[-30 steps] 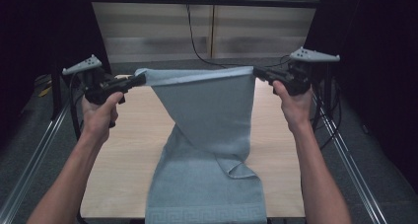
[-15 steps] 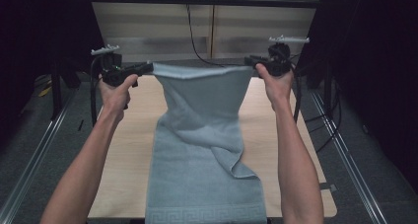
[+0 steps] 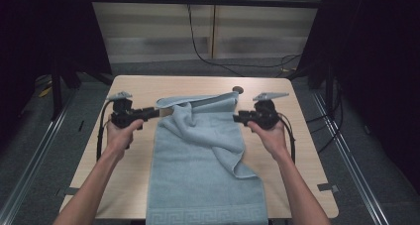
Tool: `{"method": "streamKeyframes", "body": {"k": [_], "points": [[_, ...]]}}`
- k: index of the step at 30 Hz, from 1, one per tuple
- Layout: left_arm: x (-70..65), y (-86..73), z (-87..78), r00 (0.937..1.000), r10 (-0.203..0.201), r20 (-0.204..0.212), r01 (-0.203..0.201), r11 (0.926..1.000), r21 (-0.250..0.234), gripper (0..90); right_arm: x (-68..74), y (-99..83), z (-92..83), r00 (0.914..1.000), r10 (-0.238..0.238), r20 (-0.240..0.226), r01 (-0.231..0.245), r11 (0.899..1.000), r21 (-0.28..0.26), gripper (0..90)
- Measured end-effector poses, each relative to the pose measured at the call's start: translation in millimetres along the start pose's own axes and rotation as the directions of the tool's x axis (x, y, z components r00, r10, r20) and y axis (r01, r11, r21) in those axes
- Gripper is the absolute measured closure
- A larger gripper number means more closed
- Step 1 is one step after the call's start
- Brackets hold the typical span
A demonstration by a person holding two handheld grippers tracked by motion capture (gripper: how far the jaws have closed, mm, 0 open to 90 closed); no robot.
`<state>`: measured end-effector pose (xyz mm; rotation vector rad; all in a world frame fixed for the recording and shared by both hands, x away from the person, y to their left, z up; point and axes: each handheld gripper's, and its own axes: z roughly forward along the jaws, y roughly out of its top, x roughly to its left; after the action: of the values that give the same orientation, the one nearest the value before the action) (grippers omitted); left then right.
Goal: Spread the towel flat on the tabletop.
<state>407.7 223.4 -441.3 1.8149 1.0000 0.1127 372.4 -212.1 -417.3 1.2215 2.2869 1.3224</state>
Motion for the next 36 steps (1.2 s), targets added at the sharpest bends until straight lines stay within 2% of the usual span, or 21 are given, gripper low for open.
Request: {"method": "streamKeyframes", "body": {"k": [2, 3, 4, 5, 6, 7, 8, 10, 11, 13, 14, 16, 19, 21, 22, 24, 26, 28, 31, 34, 36], "points": [[-3.4, -16.5, 6.2, 0.9999, 0.011, 0.004, -0.011, 0.9989, 0.045, 66.7, 8.4, -29.5, 3.3, 0.9995, -0.005, -0.032, 0.006, 0.998, 0.058, 66.9], [-5.7, -23.7, 7.8, 0.9993, 0.021, 0.032, -0.024, 0.9973, 0.07, 66.7, 8.4, -29.5, 3.3, 0.9995, -0.005, -0.032, 0.006, 0.998, 0.058, 66.9], [-9.2, -30.7, 8.8, 0.9982, 0.038, 0.046, -0.042, 0.9953, 0.088, 68.1, 11.2, -37.7, 3.1, 0.9991, 0.0, -0.043, 0.004, 0.997, 0.077, 67.8], [-13.3, -37.0, 8.9, 0.9971, 0.048, 0.059, -0.054, 0.9925, 0.11, 69.8, 15.3, -53.1, 0.8, 0.9966, 0.02, -0.079, -0.014, 0.997, 0.082, 67.2], [-17.8, -42.9, 8.8, 0.9957, 0.056, 0.074, -0.065, 0.9902, 0.124, 69.8, 15.3, -53.1, 0.8, 0.9966, 0.02, -0.079, -0.014, 0.997, 0.082, 67.2], [-27.0, -53.4, 7.6, 0.9925, 0.087, 0.086, -0.1, 0.9829, 0.155, 69.8, 20.0, -65.4, -2.1, 0.9957, 0.025, -0.089, -0.017, 0.995, 0.094, 61.8], [-27.0, -53.4, 7.6, 0.9925, 0.087, 0.086, -0.1, 0.9829, 0.155, 69.6, 22.2, -71.0, -3.6, 0.9938, 0.038, -0.105, -0.028, 0.995, 0.097, 60.3], [-34.0, -62.8, 5.5, 0.9859, 0.135, 0.098, -0.151, 0.9732, 0.174, 68.4, 26.9, -81.9, -4.9, 0.9894, 0.04, -0.14, -0.027, 0.995, 0.094, 58.1], [-35.9, -67.4, 5.6, 0.9849, 0.141, 0.099, -0.157, 0.9713, 0.178, 67.6, 30.0, -86.1, -4.0, 0.9898, 0.023, -0.14, -0.009, 0.995, 0.104, 56.4], [-36.2, -76.8, 8.0, 0.9862, 0.123, 0.111, -0.141, 0.9733, 0.181, 67.5, 32.6, -90.1, -2.6, 0.9895, 0.018, -0.143, -0.002, 0.994, 0.107, 54.6], [-37.2, -80.0, 9.8, 0.9857, 0.129, 0.108, -0.149, 0.9694, 0.196, 67.5, 34.3, -93.5, -0.4, 0.9883, 0.021, -0.151, -0.005, 0.994, 0.11, 53.3], [-41.0, -82.9, 12.0, 0.9792, 0.179, 0.094, -0.196, 0.9551, 0.222, 66.7, 38.2, -97.2, 4.1, 0.9886, 0.007, -0.15, 0.011, 0.993, 0.121, 50.0], [-44.5, -89.6, 14.0, 0.974, 0.209, 0.087, -0.224, 0.9454, 0.237, 67.9, 42.6, -101.4, 11.0, 0.9921, -0.035, -0.121, 0.054, 0.987, 0.154, 49.8], [-44.8, -92.1, 12.7, 0.9716, 0.22, 0.087, -0.234, 0.9464, 0.222, 67.9, 45.3, -105.5, 15.2, 0.9932, -0.074, -0.09, 0.089, 0.981, 0.173, 58.4], [-44.7, -92.3, 12.0, 0.9701, 0.228, 0.084, -0.241, 0.9442, 0.224, 68.8, 45.0, -104.2, 13.8, 0.9924, -0.087, -0.087, 0.101, 0.981, 0.167, 70.2], [-44.1, -94.4, 11.0, 0.9692, 0.234, 0.079, -0.245, 0.9465, 0.21, 69.9, 43.1, -103.2, 10.9, 0.9936, -0.075, -0.084, 0.086, 0.986, 0.146, 77.4], [-43.7, -94.3, 10.6, 0.968, 0.238, 0.08, -0.25, 0.9446, 0.213, 70.0, 42.3, -102.6, 9.1, 0.9944, -0.066, -0.082, 0.078, 0.986, 0.144, 78.6], [-41.8, -94.7, 10.4, 0.9705, 0.225, 0.086, -0.239, 0.9494, 0.204, 70.4, 40.2, -101.4, 5.1, 0.9952, -0.056, -0.08, 0.066, 0.99, 0.124, 79.3], [-40.7, -94.7, 10.3, 0.9723, 0.217, 0.087, -0.231, 0.9518, 0.202, 71.2, 36.9, -100.2, 0.4, 0.996, -0.047, -0.076, 0.055, 0.993, 0.102, 80.3], [-41.8, -95.3, 10.4, 0.9708, 0.224, 0.084, -0.237, 0.951, 0.199, 71.2, 35.0, -99.0, -1.3, 0.9963, -0.038, -0.077, 0.045, 0.995, 0.094, 80.3], [-41.0, -95.4, 9.9, 0.9707, 0.225, 0.084, -0.238, 0.951, 0.198, 71.2, 29.4, -96.3, -6.9, 0.9971, -0.022, -0.073, 0.027, 0.998, 0.064, 83.6]]}}
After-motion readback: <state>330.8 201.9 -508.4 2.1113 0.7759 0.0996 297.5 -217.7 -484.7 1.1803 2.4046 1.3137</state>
